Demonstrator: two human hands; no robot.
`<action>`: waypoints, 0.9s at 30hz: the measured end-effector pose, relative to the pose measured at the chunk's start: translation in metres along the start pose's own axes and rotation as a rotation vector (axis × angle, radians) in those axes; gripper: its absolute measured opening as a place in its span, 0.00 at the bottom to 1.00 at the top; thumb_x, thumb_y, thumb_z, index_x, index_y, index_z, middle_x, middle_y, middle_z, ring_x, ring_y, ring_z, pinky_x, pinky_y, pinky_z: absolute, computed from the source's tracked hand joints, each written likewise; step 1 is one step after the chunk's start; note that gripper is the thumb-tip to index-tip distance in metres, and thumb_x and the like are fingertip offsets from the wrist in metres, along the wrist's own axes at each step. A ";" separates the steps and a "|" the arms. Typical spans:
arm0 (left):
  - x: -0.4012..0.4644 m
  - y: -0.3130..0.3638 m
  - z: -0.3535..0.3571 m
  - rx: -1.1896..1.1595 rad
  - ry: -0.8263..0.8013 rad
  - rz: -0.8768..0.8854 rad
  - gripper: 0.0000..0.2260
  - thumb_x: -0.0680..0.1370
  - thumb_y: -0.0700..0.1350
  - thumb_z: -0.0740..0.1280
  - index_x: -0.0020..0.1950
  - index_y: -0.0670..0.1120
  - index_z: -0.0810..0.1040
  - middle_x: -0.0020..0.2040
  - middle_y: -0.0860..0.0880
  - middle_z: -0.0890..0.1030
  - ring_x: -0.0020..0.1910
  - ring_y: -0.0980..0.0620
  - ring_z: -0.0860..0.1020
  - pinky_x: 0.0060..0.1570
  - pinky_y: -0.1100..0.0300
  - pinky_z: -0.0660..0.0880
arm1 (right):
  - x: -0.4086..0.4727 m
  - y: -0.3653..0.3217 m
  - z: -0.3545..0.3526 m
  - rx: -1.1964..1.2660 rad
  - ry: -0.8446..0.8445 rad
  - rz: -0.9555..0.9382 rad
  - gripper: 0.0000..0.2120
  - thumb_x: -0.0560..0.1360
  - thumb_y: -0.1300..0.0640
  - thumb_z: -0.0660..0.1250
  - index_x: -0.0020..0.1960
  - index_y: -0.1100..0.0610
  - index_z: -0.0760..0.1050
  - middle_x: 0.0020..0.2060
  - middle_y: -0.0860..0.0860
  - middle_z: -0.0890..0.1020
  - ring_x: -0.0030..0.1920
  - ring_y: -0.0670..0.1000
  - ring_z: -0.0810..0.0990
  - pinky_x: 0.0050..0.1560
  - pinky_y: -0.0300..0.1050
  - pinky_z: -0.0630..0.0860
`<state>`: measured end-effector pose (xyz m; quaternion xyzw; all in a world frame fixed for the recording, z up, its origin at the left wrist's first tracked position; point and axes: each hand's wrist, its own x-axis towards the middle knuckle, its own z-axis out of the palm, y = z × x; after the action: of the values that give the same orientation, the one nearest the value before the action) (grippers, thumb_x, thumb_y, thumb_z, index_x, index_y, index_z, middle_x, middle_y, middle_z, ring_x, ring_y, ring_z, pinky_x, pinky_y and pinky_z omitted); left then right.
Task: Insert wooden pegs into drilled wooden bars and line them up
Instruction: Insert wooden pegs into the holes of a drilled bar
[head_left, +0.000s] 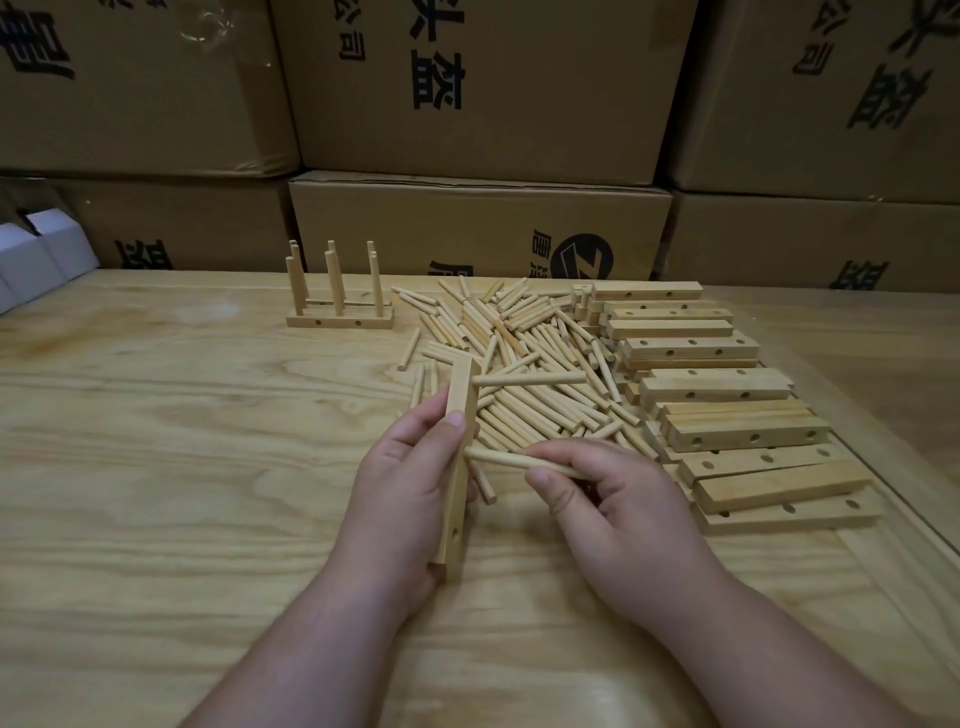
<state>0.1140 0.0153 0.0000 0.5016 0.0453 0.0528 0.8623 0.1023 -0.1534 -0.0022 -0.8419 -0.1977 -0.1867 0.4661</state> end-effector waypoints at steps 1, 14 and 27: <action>0.000 0.000 0.000 0.008 -0.006 0.003 0.09 0.76 0.43 0.71 0.52 0.54 0.87 0.40 0.47 0.84 0.28 0.55 0.77 0.26 0.62 0.75 | 0.000 -0.001 0.000 0.002 0.000 0.005 0.08 0.76 0.50 0.68 0.53 0.46 0.84 0.47 0.37 0.82 0.47 0.39 0.81 0.45 0.26 0.72; -0.002 -0.004 -0.001 0.087 -0.032 0.031 0.10 0.74 0.45 0.72 0.55 0.53 0.87 0.41 0.52 0.85 0.32 0.57 0.78 0.30 0.61 0.77 | 0.000 -0.010 -0.002 0.011 -0.023 0.010 0.09 0.76 0.48 0.66 0.42 0.34 0.76 0.40 0.45 0.84 0.39 0.47 0.81 0.40 0.40 0.75; 0.000 -0.011 -0.001 0.253 -0.044 0.112 0.11 0.79 0.43 0.71 0.52 0.60 0.86 0.50 0.62 0.86 0.43 0.62 0.82 0.44 0.64 0.79 | -0.001 -0.003 0.002 0.053 -0.049 0.148 0.05 0.76 0.46 0.66 0.42 0.38 0.79 0.38 0.43 0.84 0.39 0.43 0.81 0.39 0.36 0.76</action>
<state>0.1140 0.0110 -0.0098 0.6092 0.0045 0.0837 0.7885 0.1007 -0.1503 -0.0019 -0.8461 -0.1510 -0.1257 0.4956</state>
